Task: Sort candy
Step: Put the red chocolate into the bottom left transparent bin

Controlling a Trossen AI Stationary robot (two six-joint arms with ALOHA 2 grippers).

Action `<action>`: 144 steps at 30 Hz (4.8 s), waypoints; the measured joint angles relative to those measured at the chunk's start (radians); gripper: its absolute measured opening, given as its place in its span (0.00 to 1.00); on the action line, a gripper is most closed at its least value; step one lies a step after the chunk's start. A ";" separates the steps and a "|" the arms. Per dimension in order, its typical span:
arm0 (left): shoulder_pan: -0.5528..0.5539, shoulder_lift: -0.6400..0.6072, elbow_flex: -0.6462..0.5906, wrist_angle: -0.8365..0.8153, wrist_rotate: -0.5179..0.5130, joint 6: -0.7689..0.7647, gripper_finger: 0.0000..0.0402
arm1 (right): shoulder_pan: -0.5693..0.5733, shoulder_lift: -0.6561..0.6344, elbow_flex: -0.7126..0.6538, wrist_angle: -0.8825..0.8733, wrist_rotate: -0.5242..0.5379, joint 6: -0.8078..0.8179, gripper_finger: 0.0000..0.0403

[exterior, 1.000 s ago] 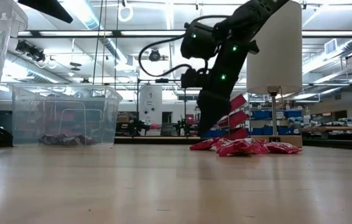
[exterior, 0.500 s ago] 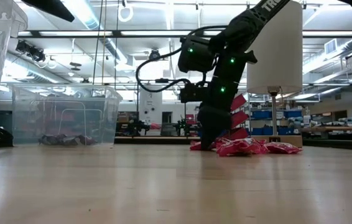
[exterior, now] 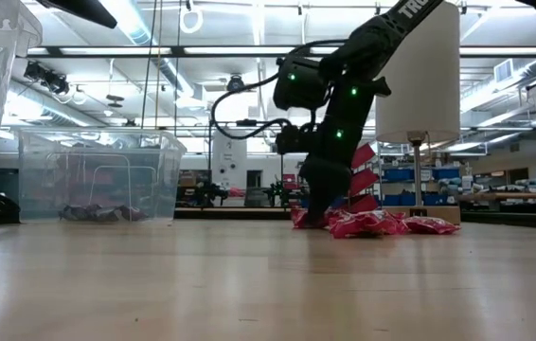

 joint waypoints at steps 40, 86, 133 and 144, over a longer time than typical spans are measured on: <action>0.085 0.115 -0.284 1.435 0.542 1.151 0.03 | 0.259 -0.215 0.002 0.895 -1.033 -0.109 0.00; 0.185 0.115 -0.297 1.463 0.710 1.018 0.36 | 0.164 -0.215 0.002 0.875 -1.030 -0.153 0.00; 0.096 0.055 -0.245 1.376 0.541 0.894 0.02 | 0.114 -0.225 0.003 0.698 -0.943 -0.152 0.20; -0.019 0.016 -0.002 0.730 0.728 0.376 0.03 | 0.105 -0.225 0.003 0.521 -0.887 -0.193 0.20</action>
